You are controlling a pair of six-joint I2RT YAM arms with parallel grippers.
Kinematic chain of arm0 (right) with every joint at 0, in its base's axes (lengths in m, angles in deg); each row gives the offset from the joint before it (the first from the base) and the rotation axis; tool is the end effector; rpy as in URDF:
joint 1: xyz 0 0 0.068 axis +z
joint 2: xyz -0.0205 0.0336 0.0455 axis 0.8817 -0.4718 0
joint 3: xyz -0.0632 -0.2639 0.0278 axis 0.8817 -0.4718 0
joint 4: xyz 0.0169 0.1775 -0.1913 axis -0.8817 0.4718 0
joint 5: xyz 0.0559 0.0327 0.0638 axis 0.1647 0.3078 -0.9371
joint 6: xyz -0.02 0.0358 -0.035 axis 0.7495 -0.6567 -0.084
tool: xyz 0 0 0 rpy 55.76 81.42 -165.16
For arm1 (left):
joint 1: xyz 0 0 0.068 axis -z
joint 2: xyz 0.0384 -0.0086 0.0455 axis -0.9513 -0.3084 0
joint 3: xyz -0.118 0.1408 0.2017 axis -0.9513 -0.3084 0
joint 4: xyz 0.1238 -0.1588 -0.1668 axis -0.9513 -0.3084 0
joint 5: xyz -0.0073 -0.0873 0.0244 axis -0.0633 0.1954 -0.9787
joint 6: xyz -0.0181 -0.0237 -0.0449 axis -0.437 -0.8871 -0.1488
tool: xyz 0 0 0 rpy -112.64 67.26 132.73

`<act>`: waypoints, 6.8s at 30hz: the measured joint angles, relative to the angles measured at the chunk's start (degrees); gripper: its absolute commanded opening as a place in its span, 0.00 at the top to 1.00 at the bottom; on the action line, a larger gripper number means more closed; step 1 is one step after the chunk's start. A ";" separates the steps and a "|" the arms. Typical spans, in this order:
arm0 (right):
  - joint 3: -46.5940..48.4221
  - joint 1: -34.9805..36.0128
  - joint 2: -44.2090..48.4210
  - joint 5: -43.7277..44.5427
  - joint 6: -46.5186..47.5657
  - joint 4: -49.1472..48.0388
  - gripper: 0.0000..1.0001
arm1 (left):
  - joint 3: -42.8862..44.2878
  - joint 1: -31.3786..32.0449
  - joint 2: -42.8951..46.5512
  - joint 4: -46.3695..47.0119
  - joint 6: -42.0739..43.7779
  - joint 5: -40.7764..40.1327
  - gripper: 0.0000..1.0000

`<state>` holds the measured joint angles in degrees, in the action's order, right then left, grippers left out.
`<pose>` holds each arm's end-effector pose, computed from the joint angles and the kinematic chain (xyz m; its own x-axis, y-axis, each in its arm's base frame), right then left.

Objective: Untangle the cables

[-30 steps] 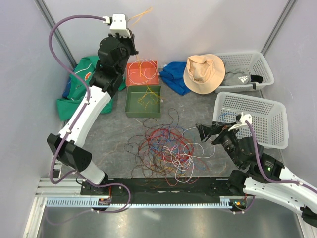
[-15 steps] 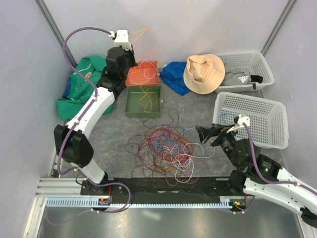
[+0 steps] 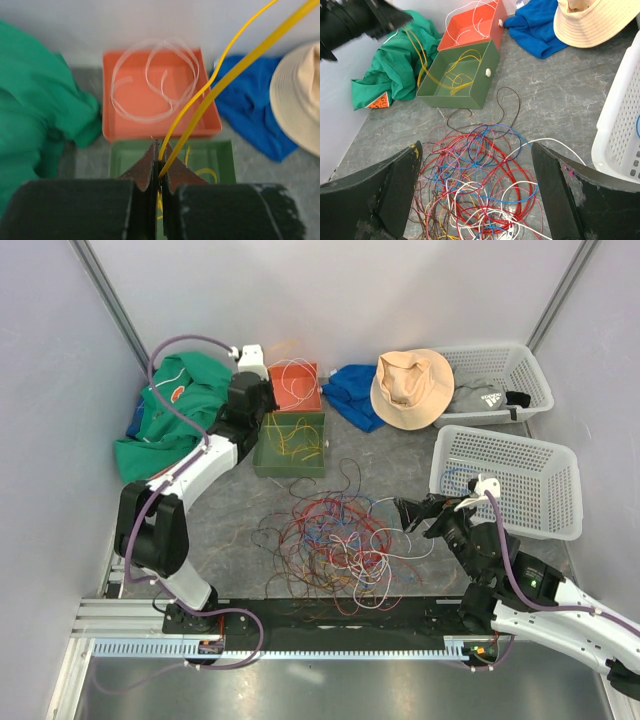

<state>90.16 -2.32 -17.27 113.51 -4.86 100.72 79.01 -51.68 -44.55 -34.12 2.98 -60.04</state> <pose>0.0744 0.0841 0.3057 -0.2554 0.3923 -0.8837 -0.2874 0.8418 0.4568 0.3753 -0.1285 0.3247 -0.1969 -0.1034 -0.9750 0.0399 0.9928 -0.1134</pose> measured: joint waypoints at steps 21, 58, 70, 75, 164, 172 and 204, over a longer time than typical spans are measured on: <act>-1.38 0.00 0.26 -0.07 -2.01 0.00 0.02 | 0.48 0.79 -10.75 -10.99 -6.75 7.52 0.98; -2.97 0.00 -1.62 -0.07 -2.43 -0.28 0.02 | -19.08 6.23 -5.03 12.48 -9.31 -8.02 0.98; -3.87 0.00 0.20 -0.33 -2.91 -0.39 0.02 | -18.91 7.65 -1.62 13.14 -8.63 -8.98 0.98; -3.98 0.00 0.92 -0.22 -2.89 -0.37 0.02 | -17.86 7.67 -1.84 13.46 -8.17 -8.92 0.98; -4.68 0.00 -3.28 -1.62 -3.85 -2.97 0.02 | -4.76 1.22 9.25 -14.99 -4.04 5.66 0.98; -4.72 0.00 -2.62 -1.57 -3.93 -2.97 0.02 | -5.31 1.27 1.09 -15.15 -7.08 6.45 0.98; -5.75 0.00 -2.36 -0.04 -3.32 -2.10 0.02 | -1.14 1.38 -1.42 -11.69 -5.35 -3.02 0.00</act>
<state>84.41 -2.32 -19.64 113.47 -8.19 98.62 77.88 -50.30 -45.97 -45.81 -2.38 -63.06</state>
